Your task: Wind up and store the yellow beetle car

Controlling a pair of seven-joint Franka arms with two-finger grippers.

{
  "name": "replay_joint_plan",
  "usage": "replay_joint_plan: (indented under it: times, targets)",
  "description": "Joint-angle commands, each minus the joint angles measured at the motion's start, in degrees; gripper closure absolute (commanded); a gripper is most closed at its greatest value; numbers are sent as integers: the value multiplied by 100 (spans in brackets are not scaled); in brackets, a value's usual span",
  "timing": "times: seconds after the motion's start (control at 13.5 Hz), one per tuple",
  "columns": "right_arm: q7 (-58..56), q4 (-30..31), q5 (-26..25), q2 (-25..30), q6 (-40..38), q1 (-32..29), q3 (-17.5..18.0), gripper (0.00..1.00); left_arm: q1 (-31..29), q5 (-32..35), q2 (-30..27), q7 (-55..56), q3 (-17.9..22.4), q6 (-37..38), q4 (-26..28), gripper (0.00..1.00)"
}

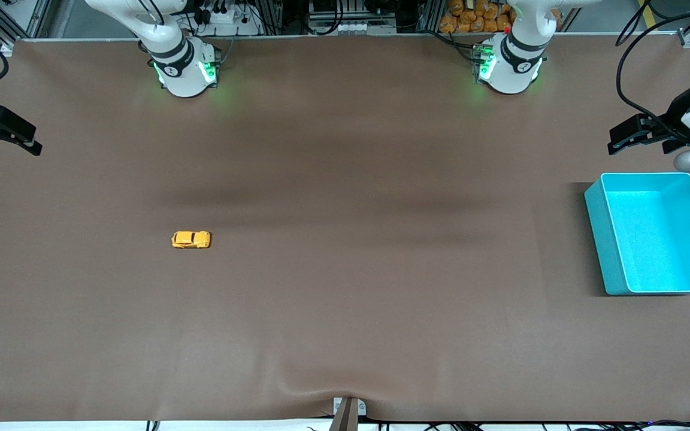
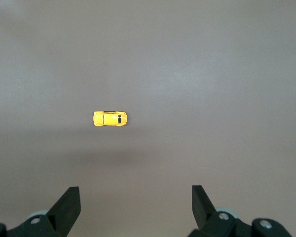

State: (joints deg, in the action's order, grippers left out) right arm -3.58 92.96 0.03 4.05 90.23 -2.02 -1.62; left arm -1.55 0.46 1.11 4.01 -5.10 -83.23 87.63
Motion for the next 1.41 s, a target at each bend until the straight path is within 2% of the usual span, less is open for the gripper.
replay_joint_plan:
  times: [0.0,0.45,1.11,1.34]
  targets:
    - [-11,-68,-82,-53,-58,-71,30,0,-39,-81,-6,-76,-9,-18,-27,0]
    - [-2,-278,-82,-27,-75,-53,30,0,-39,-20,-14,-84,9,-18,-53,0]
    - [-29,-261,-82,-88,-251,52,48,0,-434,-2,-23,-164,9,-53,-44,0]
    - [-485,-270,-82,-79,-356,52,48,0,-443,-2,-23,-164,9,-79,-44,0]
